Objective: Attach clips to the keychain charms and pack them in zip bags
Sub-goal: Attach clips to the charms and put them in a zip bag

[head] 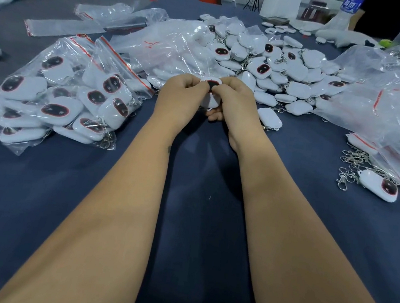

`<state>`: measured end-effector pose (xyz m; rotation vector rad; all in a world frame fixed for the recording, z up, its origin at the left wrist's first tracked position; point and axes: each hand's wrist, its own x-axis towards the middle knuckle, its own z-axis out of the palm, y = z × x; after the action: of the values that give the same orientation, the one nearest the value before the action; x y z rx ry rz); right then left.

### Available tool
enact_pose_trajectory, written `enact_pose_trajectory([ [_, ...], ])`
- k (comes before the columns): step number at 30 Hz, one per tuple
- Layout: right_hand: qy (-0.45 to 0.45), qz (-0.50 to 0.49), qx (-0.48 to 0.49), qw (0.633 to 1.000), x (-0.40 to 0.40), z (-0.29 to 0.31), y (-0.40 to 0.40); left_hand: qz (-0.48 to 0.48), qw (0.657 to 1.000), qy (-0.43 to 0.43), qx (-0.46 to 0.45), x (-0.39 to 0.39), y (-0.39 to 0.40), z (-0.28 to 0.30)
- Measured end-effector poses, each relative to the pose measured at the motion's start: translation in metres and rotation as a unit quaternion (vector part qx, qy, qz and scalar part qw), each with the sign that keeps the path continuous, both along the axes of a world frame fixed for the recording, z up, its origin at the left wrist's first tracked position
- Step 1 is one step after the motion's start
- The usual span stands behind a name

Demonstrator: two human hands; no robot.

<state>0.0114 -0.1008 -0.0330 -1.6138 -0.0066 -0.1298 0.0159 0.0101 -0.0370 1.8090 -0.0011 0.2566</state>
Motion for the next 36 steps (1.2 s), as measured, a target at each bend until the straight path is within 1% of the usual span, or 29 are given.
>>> enact_pose_trajectory([
  [5,0.016,0.007,-0.002,1.000,0.002,0.001,0.000,0.012,1.000,-0.011,0.024,0.002,0.001,0.001],
  [14,0.020,0.016,-0.018,1.000,0.001,0.001,0.002,0.038,0.997,-0.034,0.052,0.001,-0.001,0.000],
  [17,0.019,0.006,-0.013,1.000,0.002,0.002,0.002,0.041,0.996,-0.046,0.069,0.001,-0.003,-0.001],
  [19,0.012,-0.010,-0.002,1.000,0.001,0.002,0.002,0.042,0.996,-0.049,0.057,0.001,-0.004,-0.001],
  [21,0.000,-0.038,0.043,0.998,0.001,0.004,0.002,0.049,0.997,-0.053,0.026,0.002,-0.003,-0.001],
  [22,-0.007,-0.059,0.085,0.995,0.001,0.005,0.001,0.059,0.996,-0.056,0.023,0.002,-0.002,-0.001],
  [25,-0.029,-0.090,0.248,0.964,0.003,0.010,-0.006,0.088,0.992,-0.061,0.062,0.000,0.000,-0.003],
  [26,-0.038,-0.084,0.286,0.954,0.003,0.011,-0.007,0.094,0.991,-0.054,0.077,0.000,0.000,-0.002],
  [27,-0.046,-0.075,0.304,0.949,0.002,0.012,-0.007,0.095,0.990,-0.046,0.093,-0.001,0.000,-0.002],
  [28,-0.052,-0.068,0.300,0.950,0.001,0.013,-0.006,0.097,0.988,-0.039,0.116,0.000,0.000,-0.001],
  [30,-0.064,-0.073,0.234,0.967,-0.002,0.012,-0.002,0.106,0.983,-0.037,0.144,-0.002,-0.002,0.001],
  [32,-0.092,-0.097,0.115,0.984,-0.004,0.009,0.002,0.116,0.986,-0.035,0.117,-0.004,-0.004,0.005],
  [34,-0.125,-0.115,0.003,0.986,-0.007,0.005,0.005,0.134,0.987,-0.041,0.076,-0.008,-0.007,0.008],
  [36,-0.141,-0.130,-0.059,0.980,-0.009,0.003,0.008,0.164,0.981,-0.073,0.068,-0.011,-0.009,0.013],
])
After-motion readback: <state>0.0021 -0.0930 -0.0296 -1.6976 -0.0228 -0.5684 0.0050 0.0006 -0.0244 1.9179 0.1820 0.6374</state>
